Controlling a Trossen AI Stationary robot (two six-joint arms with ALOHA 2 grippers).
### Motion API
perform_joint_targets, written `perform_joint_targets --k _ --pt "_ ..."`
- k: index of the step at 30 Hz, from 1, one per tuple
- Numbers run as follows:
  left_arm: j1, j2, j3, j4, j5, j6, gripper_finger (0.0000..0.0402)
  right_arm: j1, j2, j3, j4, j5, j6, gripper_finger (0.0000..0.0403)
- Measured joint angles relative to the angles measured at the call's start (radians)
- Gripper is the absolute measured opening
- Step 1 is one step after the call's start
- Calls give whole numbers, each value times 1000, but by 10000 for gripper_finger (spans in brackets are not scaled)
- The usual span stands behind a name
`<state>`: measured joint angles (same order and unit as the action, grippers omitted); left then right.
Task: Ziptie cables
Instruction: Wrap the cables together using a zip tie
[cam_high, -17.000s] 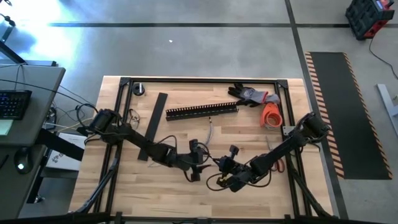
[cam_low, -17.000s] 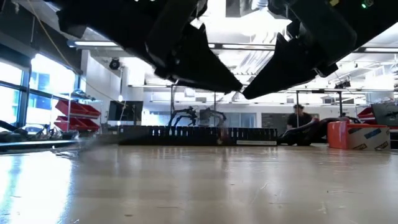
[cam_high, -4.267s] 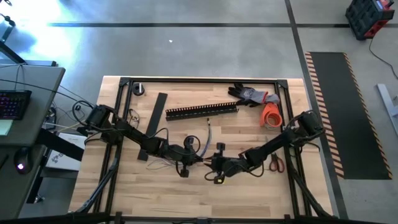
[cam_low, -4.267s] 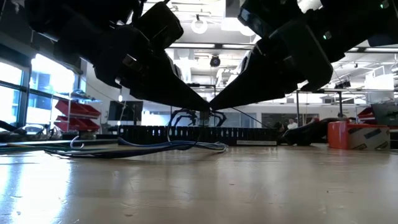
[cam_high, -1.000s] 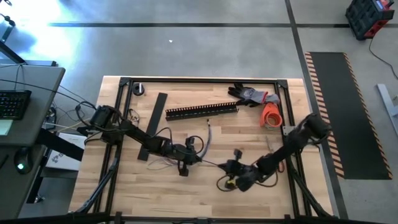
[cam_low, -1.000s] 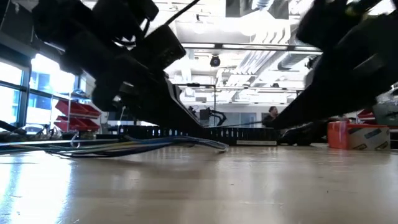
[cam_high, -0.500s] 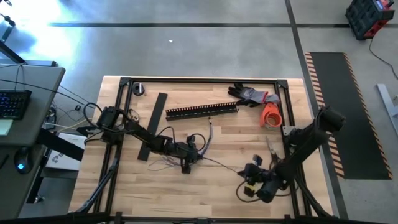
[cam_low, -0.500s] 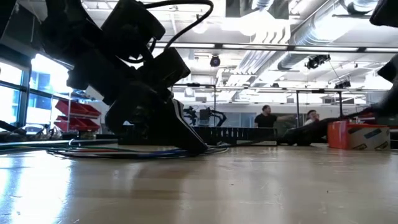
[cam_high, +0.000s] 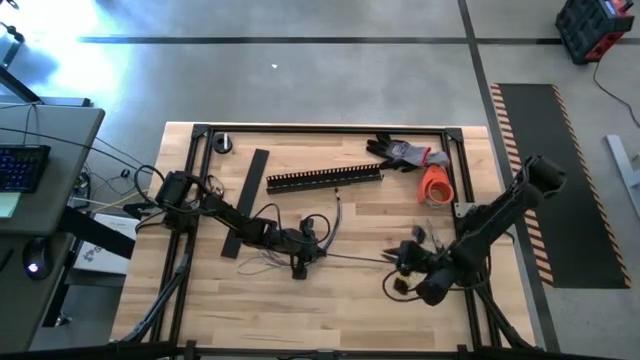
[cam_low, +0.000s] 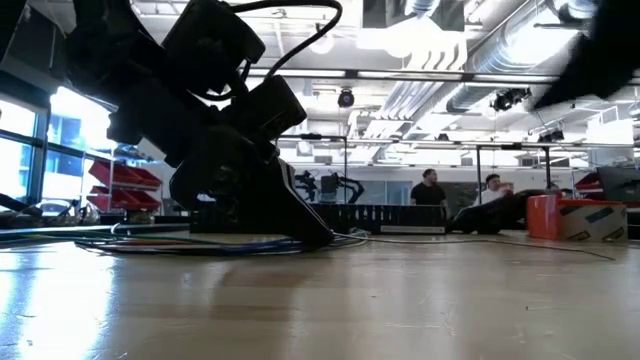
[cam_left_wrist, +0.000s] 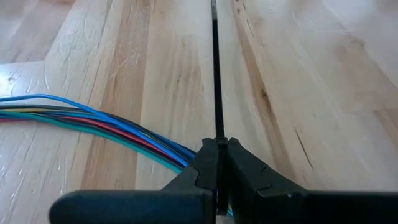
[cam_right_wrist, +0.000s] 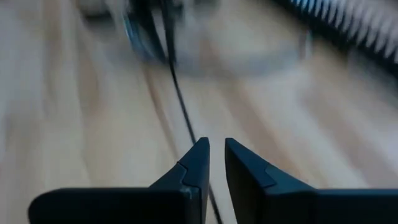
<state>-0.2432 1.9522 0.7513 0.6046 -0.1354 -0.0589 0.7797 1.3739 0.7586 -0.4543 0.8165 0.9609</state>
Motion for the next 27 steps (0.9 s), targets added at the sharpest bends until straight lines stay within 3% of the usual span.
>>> perform_joint_targets --k 1,3,8,13,20,27 --pt "0 0 0 4 0 1 0 -14 11 -7 83 42 -59 36" --pt "0 1 0 13 1 8 0 -60 51 -20 223 24 -177 38" --pt "0 1 0 13 7 8 0 -186 221 -36 519 -167 -434 49" --pt "-2 1 0 13 7 8 0 -276 385 -35 761 -321 -709 93" --pt "-2 1 0 17 17 8 0 -372 535 -35 963 -452 -839 118" --pt "-8 1 0 22 22 9 0 -410 583 -34 1058 -456 -850 97"
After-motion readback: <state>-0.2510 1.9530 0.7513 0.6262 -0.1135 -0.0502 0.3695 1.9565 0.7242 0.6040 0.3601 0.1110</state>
